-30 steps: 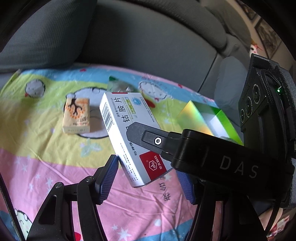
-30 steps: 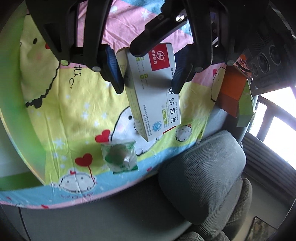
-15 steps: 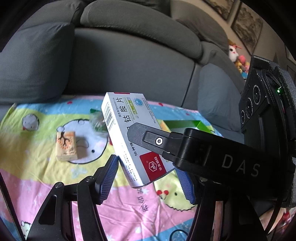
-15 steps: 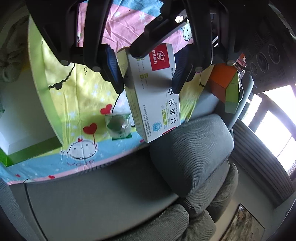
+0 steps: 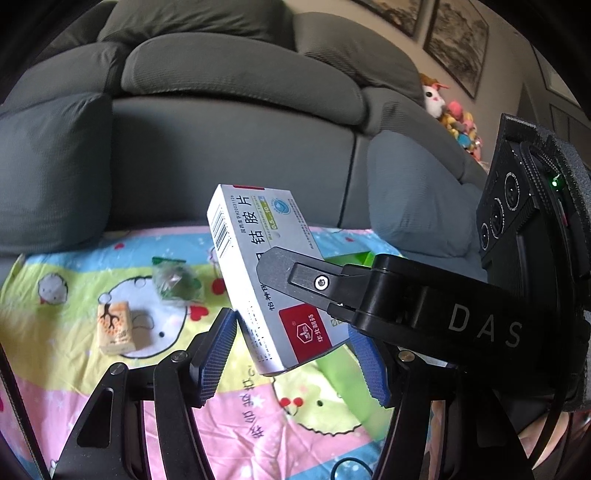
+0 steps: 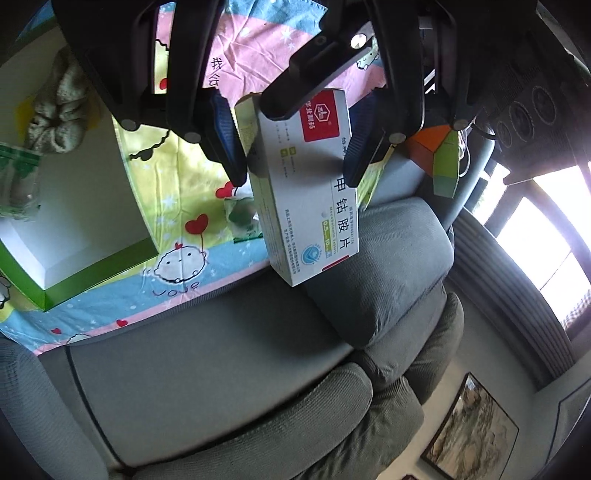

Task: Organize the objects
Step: 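Carry the medicine box with the right tool over the green box, then lower the medicine box into the green box and open the right tool, then withdraw the right tool from the box back over the blanket, then move the right tool down to the tan tissue pack with tree print, then close the right tool on the tan tissue pack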

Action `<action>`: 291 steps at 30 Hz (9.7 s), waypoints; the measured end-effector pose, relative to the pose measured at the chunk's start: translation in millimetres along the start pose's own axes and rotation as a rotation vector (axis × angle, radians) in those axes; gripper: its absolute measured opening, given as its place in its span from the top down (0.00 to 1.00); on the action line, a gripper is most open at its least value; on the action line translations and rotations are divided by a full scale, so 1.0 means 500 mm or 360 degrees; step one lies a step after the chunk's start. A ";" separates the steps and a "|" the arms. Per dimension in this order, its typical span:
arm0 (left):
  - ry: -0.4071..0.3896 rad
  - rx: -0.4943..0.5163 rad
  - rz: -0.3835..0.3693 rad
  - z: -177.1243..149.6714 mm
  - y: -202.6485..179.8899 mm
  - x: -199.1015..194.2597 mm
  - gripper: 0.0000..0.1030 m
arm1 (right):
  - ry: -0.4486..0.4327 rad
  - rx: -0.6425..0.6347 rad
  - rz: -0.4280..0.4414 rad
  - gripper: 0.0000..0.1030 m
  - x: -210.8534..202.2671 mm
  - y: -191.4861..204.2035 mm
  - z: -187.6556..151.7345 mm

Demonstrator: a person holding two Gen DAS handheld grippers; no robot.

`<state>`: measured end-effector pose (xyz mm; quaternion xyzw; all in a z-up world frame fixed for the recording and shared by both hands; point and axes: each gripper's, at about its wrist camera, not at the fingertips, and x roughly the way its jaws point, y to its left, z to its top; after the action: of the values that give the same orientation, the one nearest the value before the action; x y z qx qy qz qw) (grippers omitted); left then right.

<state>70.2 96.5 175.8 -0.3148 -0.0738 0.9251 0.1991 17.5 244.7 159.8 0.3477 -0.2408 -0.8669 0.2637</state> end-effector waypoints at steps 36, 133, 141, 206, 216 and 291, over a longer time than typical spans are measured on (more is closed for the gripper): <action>0.0063 0.0275 -0.0139 0.016 -0.204 0.111 0.38 | -0.0249 0.0285 -0.0021 0.48 -0.145 -0.186 0.019; 0.0420 0.0065 0.0002 0.000 -0.124 0.225 0.38 | -0.0133 0.0660 -0.0384 0.48 -0.107 -0.317 0.009; 0.0371 0.0043 0.0021 0.009 -0.084 0.181 0.32 | -0.0197 0.0592 -0.0431 0.36 -0.128 -0.286 0.009; 0.0392 -0.0975 0.0761 -0.116 0.571 -0.025 0.19 | 0.0622 -0.0213 -0.0629 0.34 0.530 0.101 -0.108; 0.0401 -0.0941 0.0717 -0.114 0.557 -0.016 0.19 | 0.0564 -0.0247 -0.0630 0.80 0.483 0.099 -0.110; 0.0879 -0.0395 0.0037 -0.138 0.244 0.195 0.23 | 0.0651 0.0394 -0.0302 0.56 0.259 -0.078 -0.126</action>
<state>2.7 26.9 35.5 -0.5772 -0.1256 0.7906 0.1610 -28.3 177.9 34.5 0.5664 -0.2531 -0.7634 0.1797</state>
